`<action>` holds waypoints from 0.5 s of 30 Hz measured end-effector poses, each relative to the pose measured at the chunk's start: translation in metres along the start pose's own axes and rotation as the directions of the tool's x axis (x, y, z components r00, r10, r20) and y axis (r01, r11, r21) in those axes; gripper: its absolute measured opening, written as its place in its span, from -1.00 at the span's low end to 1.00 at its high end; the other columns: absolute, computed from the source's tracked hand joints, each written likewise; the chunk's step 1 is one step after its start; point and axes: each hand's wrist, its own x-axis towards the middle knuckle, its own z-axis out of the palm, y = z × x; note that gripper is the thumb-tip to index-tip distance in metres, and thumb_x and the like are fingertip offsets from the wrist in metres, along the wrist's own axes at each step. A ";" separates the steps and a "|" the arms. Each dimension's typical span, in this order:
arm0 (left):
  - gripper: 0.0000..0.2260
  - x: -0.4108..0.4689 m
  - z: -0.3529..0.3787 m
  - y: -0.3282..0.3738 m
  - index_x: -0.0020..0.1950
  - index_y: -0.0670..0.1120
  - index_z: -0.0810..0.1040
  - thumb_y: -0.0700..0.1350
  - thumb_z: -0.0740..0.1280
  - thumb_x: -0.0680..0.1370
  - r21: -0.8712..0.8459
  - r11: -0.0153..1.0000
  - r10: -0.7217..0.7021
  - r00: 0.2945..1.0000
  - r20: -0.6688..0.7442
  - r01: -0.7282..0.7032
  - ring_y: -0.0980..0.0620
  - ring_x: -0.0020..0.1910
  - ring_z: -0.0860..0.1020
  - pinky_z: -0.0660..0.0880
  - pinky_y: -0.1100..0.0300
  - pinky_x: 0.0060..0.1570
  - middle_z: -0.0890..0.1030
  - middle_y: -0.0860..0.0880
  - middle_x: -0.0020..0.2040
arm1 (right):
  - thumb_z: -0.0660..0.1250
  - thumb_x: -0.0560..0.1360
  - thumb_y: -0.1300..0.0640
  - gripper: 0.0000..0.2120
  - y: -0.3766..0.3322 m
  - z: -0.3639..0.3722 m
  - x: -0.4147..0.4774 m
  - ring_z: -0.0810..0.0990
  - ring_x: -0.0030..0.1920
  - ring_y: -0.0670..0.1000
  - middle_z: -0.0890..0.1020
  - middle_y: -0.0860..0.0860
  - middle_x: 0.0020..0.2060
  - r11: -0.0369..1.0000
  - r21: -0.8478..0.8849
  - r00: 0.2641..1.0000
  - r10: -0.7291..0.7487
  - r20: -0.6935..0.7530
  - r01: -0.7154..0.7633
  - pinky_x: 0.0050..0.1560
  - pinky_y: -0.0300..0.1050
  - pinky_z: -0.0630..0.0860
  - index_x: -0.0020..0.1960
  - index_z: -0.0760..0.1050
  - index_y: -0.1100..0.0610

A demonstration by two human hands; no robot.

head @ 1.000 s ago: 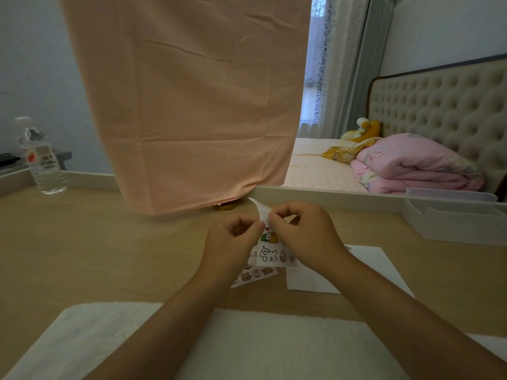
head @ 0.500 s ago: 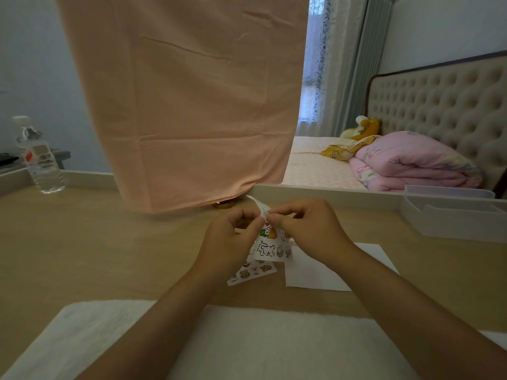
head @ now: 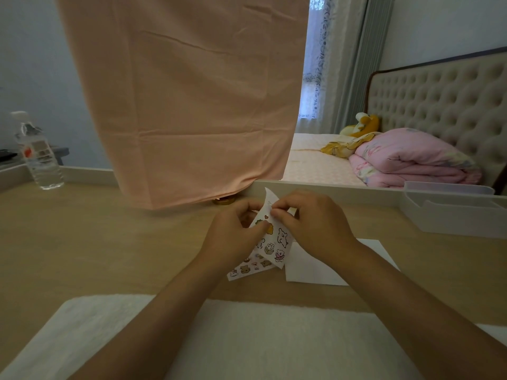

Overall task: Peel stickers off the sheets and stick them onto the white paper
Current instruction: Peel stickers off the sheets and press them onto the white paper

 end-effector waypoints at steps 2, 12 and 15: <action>-0.79 0.000 0.000 0.000 0.01 0.12 0.63 -0.21 0.42 0.53 0.007 1.000 -0.009 1.000 0.018 0.009 0.11 -0.24 0.70 0.66 0.10 -0.23 0.70 0.04 -0.19 | 0.38 0.56 -0.06 -0.90 0.000 -0.001 0.001 0.49 -0.28 -0.23 0.66 -0.19 -0.14 1.000 0.003 1.000 0.019 0.019 -0.019 -0.24 -0.23 0.46 -0.05 0.67 -0.12; -0.79 -0.004 0.005 0.001 0.12 -0.04 0.67 -0.27 0.39 0.55 -0.285 0.936 -0.191 0.978 0.079 0.205 -0.05 -0.13 0.73 0.67 0.07 -0.12 0.74 -0.06 -0.10 | 0.52 0.45 -0.01 -0.89 0.003 0.008 0.001 0.54 -0.29 -0.35 0.69 -0.22 -0.13 0.923 0.331 0.980 0.179 0.082 -0.197 -0.22 -0.24 0.48 -0.02 0.71 -0.13; -0.79 -0.005 0.006 0.000 0.13 -0.03 0.67 -0.26 0.39 0.55 -0.318 0.919 -0.220 0.972 0.080 0.234 -0.05 -0.11 0.72 0.66 0.03 -0.08 0.75 -0.04 -0.08 | 0.52 0.46 0.10 -0.89 0.007 0.007 0.003 0.59 -0.31 -0.29 0.72 -0.16 -0.12 0.832 0.481 0.961 0.243 0.134 -0.277 -0.20 -0.23 0.53 -0.08 0.72 -0.11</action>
